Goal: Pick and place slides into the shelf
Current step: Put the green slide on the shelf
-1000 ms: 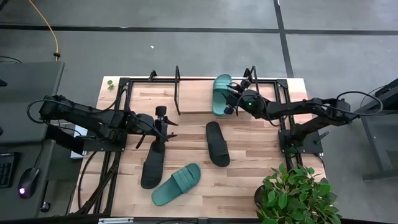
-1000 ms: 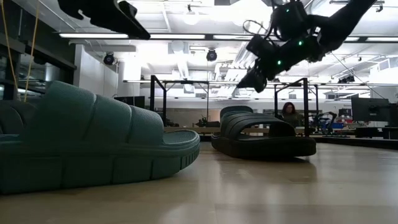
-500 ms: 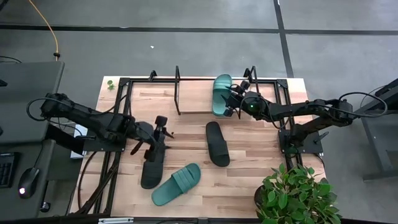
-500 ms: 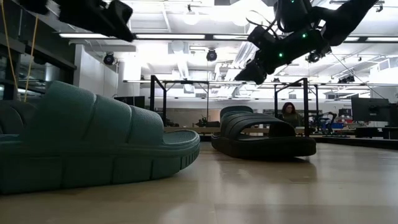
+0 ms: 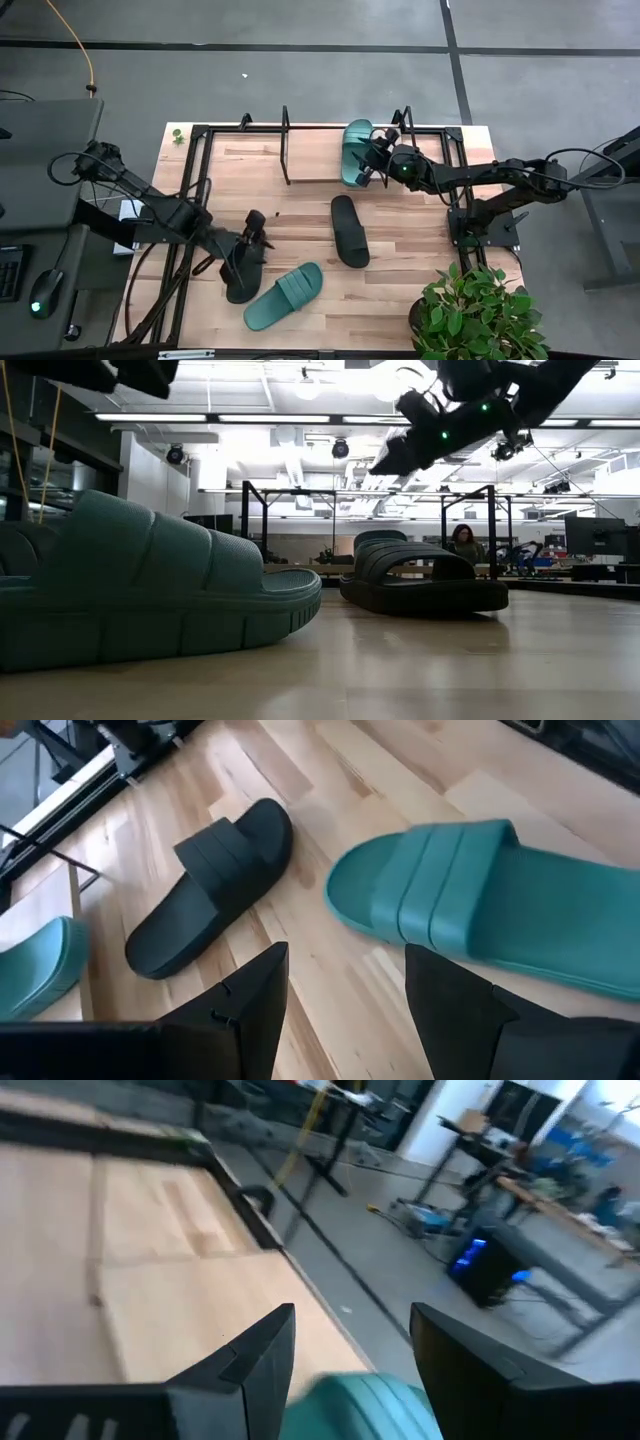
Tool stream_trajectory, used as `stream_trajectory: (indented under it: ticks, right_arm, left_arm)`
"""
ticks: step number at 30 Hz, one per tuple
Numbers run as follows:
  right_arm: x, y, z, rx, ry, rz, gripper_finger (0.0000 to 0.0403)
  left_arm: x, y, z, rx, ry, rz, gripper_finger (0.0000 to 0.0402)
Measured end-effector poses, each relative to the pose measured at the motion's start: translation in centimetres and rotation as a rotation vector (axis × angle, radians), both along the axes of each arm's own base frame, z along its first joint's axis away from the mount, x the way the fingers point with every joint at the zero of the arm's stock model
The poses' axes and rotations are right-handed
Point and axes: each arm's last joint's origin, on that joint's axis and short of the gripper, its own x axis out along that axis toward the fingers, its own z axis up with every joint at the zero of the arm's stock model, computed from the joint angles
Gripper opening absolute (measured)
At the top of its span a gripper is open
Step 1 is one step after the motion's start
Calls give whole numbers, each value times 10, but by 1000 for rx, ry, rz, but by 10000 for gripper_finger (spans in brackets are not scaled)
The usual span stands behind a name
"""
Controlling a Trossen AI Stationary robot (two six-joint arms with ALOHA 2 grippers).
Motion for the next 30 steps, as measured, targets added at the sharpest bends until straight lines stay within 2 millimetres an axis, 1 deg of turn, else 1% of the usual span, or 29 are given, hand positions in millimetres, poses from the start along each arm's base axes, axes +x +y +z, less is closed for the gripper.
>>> stream_trajectory:
  ticks: [5,10,14,17,21,24,30]
  right_arm:
    - [8,7,11,74,-45,74,191]
    - [15,19,20,104,-31,121,191]
    - [18,29,21,145,-27,147,191]
    - [19,37,20,175,-35,165,191]
    - [20,45,18,191,-24,195,191]
    - [21,50,18,206,-27,207,191]
    - [21,56,18,209,-22,227,191]
  left_arm:
    - [5,-11,-12,50,38,-7,184]
    - [12,-16,-25,34,85,28,184]
    - [17,-19,-33,-3,106,69,184]
    - [20,-27,-37,-20,96,55,184]
    - [20,-44,-38,-35,64,-2,184]
    - [16,-55,-36,-53,25,-29,184]
    - [8,-70,-35,-58,-26,5,184]
